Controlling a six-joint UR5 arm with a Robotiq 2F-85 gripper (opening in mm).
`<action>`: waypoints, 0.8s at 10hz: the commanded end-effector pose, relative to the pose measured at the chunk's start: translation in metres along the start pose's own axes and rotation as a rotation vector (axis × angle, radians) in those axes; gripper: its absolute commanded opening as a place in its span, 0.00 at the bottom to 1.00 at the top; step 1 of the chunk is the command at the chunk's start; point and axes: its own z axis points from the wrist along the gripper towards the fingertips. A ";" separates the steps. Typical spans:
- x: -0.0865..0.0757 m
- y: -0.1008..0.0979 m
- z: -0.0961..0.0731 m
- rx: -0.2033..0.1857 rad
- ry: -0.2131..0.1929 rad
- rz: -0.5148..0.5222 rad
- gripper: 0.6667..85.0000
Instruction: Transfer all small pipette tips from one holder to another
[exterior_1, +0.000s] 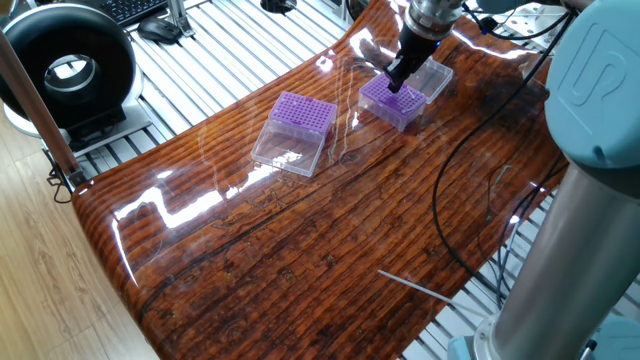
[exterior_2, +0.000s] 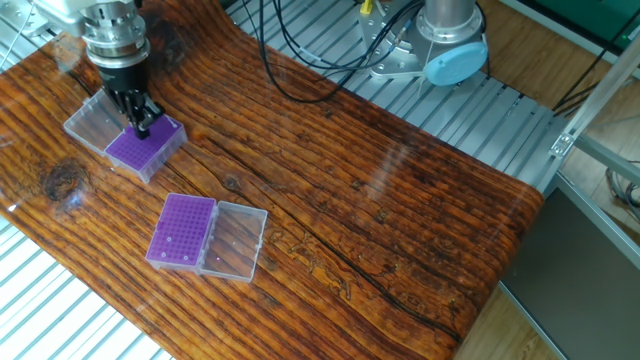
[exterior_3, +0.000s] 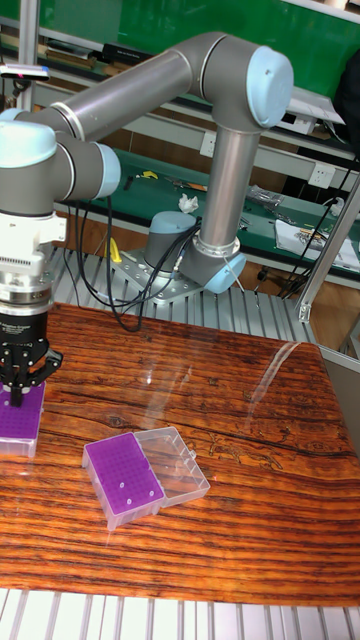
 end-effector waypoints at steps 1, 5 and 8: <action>0.008 -0.002 0.001 0.000 0.034 -0.016 0.08; 0.014 -0.004 0.001 0.009 0.063 -0.039 0.16; 0.015 -0.004 0.000 0.009 0.072 -0.059 0.21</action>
